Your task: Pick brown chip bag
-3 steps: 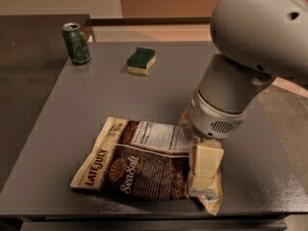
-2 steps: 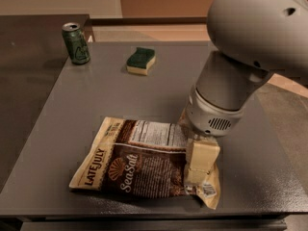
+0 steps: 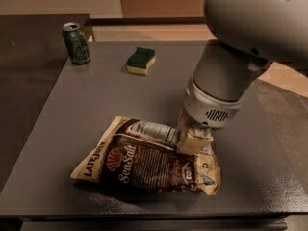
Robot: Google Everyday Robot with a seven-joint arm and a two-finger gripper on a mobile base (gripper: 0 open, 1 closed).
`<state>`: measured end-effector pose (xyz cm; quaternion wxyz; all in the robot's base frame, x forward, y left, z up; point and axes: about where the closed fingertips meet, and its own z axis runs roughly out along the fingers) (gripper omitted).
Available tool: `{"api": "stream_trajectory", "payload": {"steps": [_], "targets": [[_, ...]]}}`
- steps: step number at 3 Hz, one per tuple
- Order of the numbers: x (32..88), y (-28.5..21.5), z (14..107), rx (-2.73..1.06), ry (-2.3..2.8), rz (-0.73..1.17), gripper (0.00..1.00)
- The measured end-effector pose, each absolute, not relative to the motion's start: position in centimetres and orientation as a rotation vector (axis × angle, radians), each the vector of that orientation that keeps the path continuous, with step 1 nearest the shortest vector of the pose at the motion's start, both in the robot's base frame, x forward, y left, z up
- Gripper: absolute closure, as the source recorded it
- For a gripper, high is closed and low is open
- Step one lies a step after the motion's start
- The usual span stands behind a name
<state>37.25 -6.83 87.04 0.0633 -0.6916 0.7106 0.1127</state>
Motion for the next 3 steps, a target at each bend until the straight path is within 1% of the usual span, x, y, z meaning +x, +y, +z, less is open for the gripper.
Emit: {"api": "stream_trajectory", "payload": {"steps": [1, 3], "targets": [[37.8, -6.7, 88.1, -2.074, 2.139, 0.342, 1.00], [40.9, -6.8, 92.6, -2.002, 2.087, 0.326, 1.00]]}}
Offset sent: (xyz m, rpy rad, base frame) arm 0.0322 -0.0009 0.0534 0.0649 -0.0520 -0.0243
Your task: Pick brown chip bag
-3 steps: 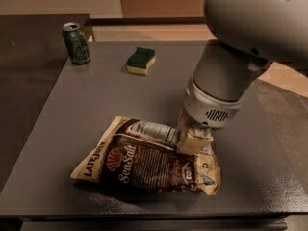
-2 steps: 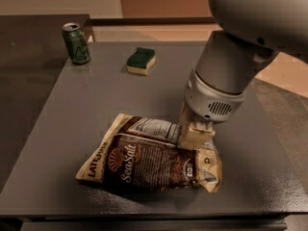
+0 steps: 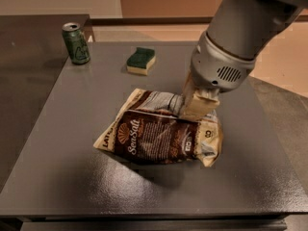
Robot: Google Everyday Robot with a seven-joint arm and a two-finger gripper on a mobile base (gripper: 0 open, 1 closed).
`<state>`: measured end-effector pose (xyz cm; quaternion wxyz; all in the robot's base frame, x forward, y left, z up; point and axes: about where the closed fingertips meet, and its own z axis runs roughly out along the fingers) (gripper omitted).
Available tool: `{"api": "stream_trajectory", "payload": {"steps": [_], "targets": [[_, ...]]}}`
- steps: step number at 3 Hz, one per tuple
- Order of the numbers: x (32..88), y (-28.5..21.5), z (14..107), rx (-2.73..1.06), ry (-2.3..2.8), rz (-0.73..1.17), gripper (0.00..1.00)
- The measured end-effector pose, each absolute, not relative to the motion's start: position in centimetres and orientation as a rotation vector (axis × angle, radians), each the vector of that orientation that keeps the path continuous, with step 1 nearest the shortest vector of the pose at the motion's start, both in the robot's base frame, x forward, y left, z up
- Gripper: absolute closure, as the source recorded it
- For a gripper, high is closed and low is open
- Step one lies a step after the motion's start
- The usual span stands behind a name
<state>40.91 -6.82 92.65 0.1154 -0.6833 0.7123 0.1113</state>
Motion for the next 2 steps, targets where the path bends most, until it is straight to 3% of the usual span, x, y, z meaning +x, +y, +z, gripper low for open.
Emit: {"api": "stream_trajectory", "payload": {"steps": [2], "targets": [[43.7, -7.4, 99.8, -1.921, 1.966, 0.334, 1.00]]}}
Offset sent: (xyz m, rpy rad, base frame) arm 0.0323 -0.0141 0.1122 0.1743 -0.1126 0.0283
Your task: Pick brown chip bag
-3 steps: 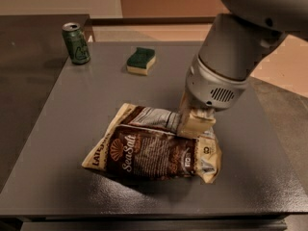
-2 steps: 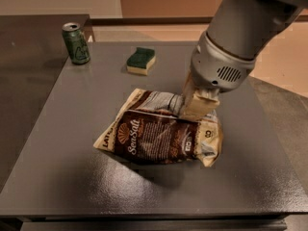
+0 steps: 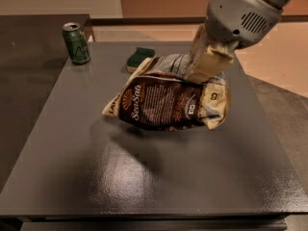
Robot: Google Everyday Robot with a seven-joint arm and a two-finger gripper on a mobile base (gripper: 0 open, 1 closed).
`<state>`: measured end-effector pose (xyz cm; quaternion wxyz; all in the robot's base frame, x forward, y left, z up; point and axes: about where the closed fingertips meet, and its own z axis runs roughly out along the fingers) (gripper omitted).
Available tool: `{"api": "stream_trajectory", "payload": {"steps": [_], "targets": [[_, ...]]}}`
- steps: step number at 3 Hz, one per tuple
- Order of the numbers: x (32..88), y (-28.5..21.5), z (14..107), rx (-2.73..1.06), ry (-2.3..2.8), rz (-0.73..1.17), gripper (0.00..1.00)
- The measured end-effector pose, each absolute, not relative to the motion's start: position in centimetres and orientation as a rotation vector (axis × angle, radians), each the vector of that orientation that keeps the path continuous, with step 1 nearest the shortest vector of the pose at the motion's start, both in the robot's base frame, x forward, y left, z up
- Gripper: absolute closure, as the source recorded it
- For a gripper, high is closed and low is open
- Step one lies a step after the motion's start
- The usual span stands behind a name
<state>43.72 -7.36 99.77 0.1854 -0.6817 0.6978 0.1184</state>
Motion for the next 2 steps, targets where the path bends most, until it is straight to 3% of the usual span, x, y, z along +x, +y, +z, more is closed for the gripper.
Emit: {"api": "stream_trajectory", "payload": {"steps": [2], "targets": [[43.82, -7.02, 103.47, -1.891, 1.861, 0.342, 1.00]]}}
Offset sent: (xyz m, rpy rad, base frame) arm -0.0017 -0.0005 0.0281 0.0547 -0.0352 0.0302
